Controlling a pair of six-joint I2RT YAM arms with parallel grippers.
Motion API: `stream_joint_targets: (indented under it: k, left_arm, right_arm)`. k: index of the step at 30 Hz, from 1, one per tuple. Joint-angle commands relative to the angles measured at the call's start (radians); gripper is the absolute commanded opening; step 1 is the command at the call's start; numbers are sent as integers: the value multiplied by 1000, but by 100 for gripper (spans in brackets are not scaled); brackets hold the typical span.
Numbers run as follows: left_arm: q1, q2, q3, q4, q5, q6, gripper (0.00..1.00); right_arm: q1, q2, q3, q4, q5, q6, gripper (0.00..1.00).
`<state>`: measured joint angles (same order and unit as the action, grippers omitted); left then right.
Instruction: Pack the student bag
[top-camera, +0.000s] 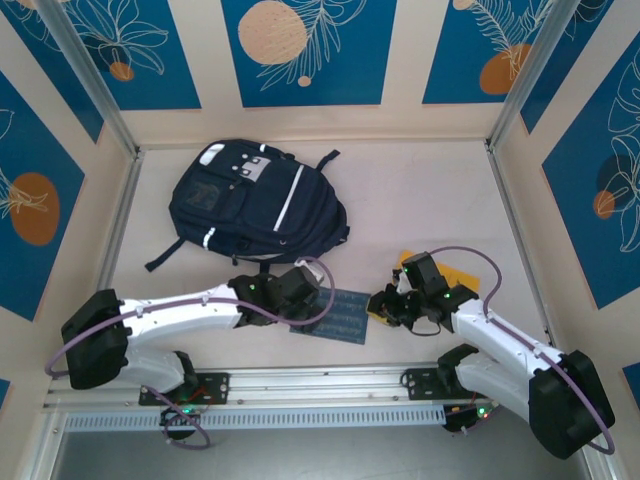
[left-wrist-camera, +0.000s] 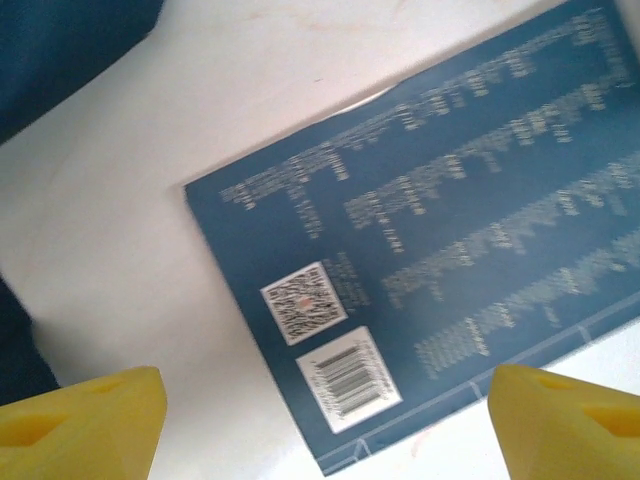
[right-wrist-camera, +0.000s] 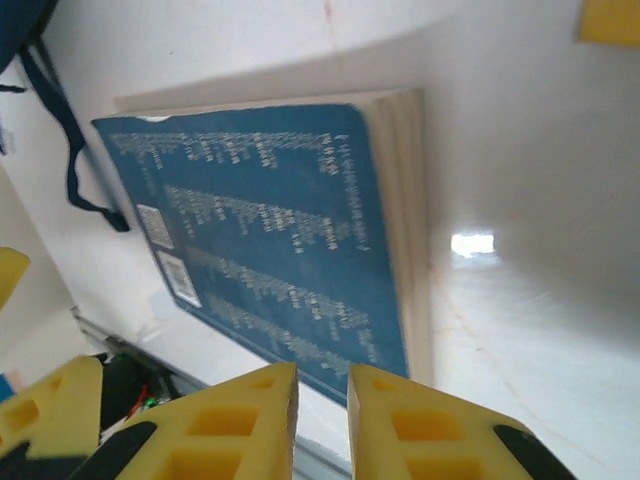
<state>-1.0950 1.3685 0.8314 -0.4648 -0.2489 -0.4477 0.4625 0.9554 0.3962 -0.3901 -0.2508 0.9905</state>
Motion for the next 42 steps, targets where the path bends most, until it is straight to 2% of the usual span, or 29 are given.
stream_joint_targets:
  k: [1, 3, 6, 14, 18, 21, 29, 32, 38, 42]
  left_arm:
    - [30, 34, -36, 10, -38, -83, 83]
    - [60, 49, -50, 29, 13, -104, 82]
    - [93, 70, -55, 43, 70, -116, 80]
    - [165, 124, -76, 124, 248, -99, 70]
    - [167, 173, -60, 143, 309, -77, 52]
    - [167, 204, -46, 150, 340, -66, 43]
    - [168, 225, -31, 149, 357, -57, 39]
    - [168, 227, -31, 148, 356, -57, 38]
    - [168, 215, -27, 132, 344, -57, 38]
    - [163, 149, -21, 86, 306, -57, 52]
  right_arm:
    - [-4, 16, -6, -43, 74, -64, 29]
    - [-1, 49, -6, -33, 98, -76, 39]
    - [12, 124, 10, -4, 105, -88, 44]
    - [108, 291, 68, 124, 69, -70, 39]
    - [139, 310, 97, 134, 64, -72, 38]
    - [143, 310, 112, 121, 54, -80, 38]
    - [151, 291, 135, 101, 25, -78, 38]
    - [151, 273, 142, 80, 29, -78, 35]
    - [148, 242, 154, 28, 40, -83, 19]
    - [130, 246, 153, 14, 20, -80, 7]
